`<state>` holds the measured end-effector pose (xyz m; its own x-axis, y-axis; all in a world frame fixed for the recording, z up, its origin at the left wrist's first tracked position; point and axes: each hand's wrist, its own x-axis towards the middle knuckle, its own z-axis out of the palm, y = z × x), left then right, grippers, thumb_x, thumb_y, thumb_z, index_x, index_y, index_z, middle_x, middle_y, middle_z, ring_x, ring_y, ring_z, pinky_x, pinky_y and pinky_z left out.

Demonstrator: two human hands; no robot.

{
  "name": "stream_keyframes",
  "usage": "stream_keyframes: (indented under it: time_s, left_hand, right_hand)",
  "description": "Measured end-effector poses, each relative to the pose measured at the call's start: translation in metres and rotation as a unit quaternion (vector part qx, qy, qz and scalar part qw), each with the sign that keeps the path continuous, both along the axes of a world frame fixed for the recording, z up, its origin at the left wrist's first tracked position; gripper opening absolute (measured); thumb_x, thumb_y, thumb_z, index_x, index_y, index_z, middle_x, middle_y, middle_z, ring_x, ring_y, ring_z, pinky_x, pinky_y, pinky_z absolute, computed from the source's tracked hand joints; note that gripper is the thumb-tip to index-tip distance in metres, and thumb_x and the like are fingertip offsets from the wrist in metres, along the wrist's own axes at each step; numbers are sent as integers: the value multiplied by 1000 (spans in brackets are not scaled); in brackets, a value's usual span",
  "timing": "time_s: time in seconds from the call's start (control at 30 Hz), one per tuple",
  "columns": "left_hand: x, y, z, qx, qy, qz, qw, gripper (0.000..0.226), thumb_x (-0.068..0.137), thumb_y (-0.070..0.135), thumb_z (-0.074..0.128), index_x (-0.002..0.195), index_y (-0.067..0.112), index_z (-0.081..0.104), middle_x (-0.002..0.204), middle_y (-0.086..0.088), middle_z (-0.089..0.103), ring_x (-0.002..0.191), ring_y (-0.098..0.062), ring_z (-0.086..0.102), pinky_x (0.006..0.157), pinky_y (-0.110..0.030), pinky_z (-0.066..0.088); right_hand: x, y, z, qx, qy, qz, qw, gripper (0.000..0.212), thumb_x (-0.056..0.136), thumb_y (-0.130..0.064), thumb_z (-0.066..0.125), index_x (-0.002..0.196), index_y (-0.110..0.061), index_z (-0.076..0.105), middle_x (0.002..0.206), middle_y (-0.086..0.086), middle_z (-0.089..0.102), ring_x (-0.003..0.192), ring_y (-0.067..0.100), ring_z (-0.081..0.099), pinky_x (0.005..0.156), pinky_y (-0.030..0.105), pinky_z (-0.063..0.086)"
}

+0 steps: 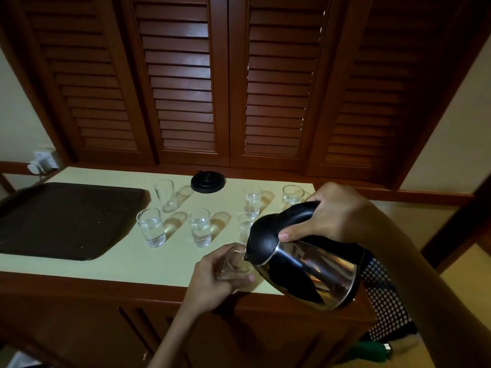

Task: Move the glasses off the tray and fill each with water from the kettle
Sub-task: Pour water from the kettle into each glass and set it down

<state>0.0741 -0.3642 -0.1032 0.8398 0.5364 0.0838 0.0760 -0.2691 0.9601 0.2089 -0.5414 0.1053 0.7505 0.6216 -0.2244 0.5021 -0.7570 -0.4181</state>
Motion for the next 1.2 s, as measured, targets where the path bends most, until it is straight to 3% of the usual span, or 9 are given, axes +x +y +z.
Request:
stream_keyframes:
  time_s: [0.07,0.17,0.4,0.63,0.73,0.9,1.1,1.2]
  left_hand:
    - [0,0,1,-2,0,1,1000,62,63,13,98,113,38,73,105,18,79,100,2,73,86,-12,54]
    - [0,0,0,-4,0,1,1000,63,62,12,98,115,36,73,107,15,79,102,-1,73,89,-15,56]
    - [-1,-1,3,-11,-1,-4,1000,61,62,13,99,115,33,74,107,12,80,101,-2,74,87,-13,55]
    - [-2,0,3,-15,-5,-3,1000,61,62,15,99,114,33,74,109,10,80,103,-5,75,92,-19,57]
    - [-1,1,4,-15,-5,-2,1000,60,62,13,99,113,33,74,108,11,80,102,-4,74,91,-18,57]
    - [-2,1,1,-9,-6,-7,1000,62,62,13,99,117,28,74,108,10,80,103,-4,74,90,-16,56]
    - [-2,-1,4,-19,-2,-3,1000,60,62,10,98,110,37,73,104,13,80,99,-2,75,85,-10,54]
    - [-1,-3,6,-22,-3,-4,1000,59,63,9,98,107,39,73,102,16,80,95,1,74,81,-8,52]
  right_hand:
    - [0,0,-1,-1,-1,-2,1000,111,21,-83,77,113,-20,76,107,-2,77,97,20,72,83,35,60]
    - [2,0,0,-3,-2,-8,1000,82,37,-76,84,99,-22,79,94,-4,79,87,17,73,77,33,60]
    - [1,1,1,-7,-9,-13,1000,73,40,-73,86,90,-21,78,87,-5,77,86,17,73,76,32,60]
    - [2,2,0,-8,-5,-6,1000,81,29,-77,84,88,-22,78,83,-7,78,81,15,73,71,32,60]
    - [4,1,-1,-7,-4,-10,1000,72,35,-75,84,84,-23,78,80,-7,77,79,15,72,66,30,57]
    - [5,3,-4,-4,-6,-5,1000,105,24,-82,77,110,-21,76,104,-2,76,96,21,71,75,31,56]
    - [5,2,-5,-8,-6,-14,1000,97,35,-79,83,113,-22,75,108,-2,76,99,20,71,74,30,53]
    - [5,1,-3,-11,-3,-16,1000,81,37,-76,85,98,-23,78,94,-3,78,89,18,72,70,31,56]
